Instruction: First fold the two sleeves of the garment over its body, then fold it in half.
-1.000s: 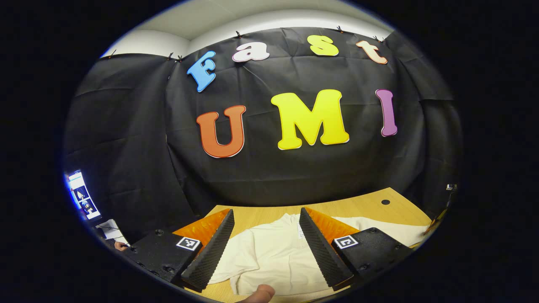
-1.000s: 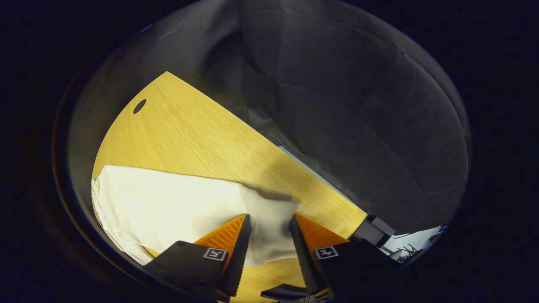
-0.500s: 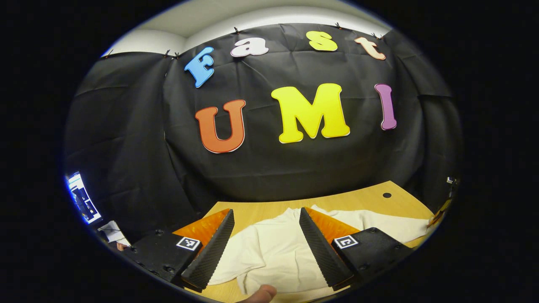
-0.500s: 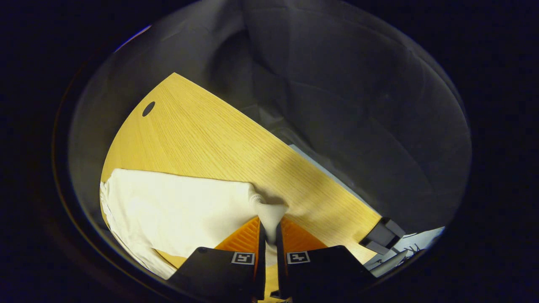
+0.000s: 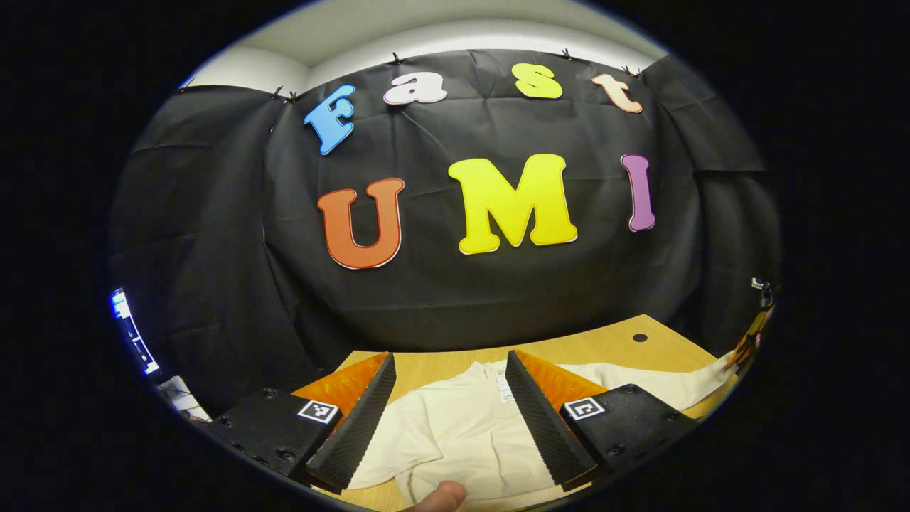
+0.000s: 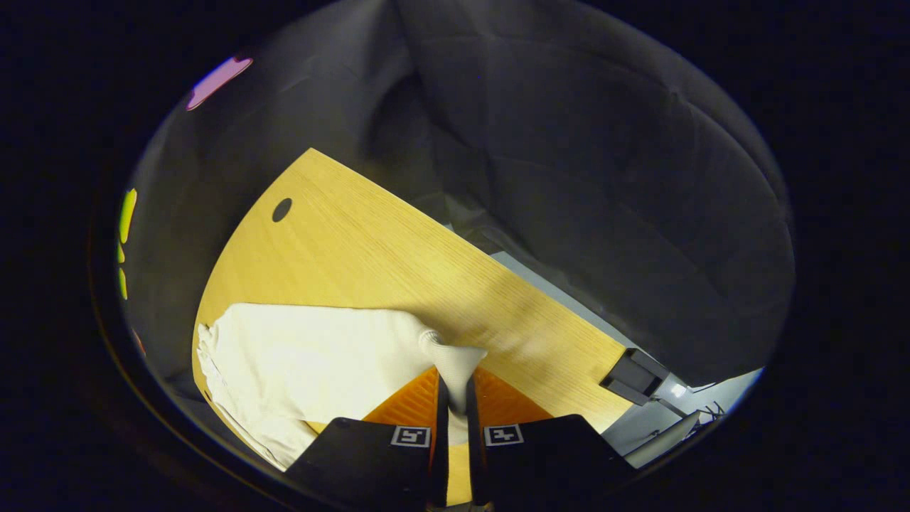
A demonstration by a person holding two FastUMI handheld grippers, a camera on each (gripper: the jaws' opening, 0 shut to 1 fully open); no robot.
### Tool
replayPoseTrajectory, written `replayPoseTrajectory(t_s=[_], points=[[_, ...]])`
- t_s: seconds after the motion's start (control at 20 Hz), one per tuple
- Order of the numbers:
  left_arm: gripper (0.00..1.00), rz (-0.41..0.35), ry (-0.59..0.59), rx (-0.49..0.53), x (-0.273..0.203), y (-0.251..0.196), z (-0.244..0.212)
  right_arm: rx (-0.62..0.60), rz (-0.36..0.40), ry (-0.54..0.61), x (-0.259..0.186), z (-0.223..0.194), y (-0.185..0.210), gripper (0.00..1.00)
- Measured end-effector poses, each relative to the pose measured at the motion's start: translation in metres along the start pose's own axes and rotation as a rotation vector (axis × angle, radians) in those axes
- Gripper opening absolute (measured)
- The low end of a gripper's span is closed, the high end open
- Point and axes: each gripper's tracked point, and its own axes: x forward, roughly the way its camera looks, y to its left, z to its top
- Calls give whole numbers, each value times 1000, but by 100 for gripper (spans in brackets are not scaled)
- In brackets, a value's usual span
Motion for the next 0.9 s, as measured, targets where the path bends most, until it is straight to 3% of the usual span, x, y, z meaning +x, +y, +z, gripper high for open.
replayPoseTrajectory(t_s=[0.45, 0.9], points=[[99, -29, -60, -49, -1, 29, -1, -120, 25, -51, -39, 0, 76, 13], [99, -19, -46, -79, 8, 75, -23, -255, 122, -75, -73, -34, 230, 13]])
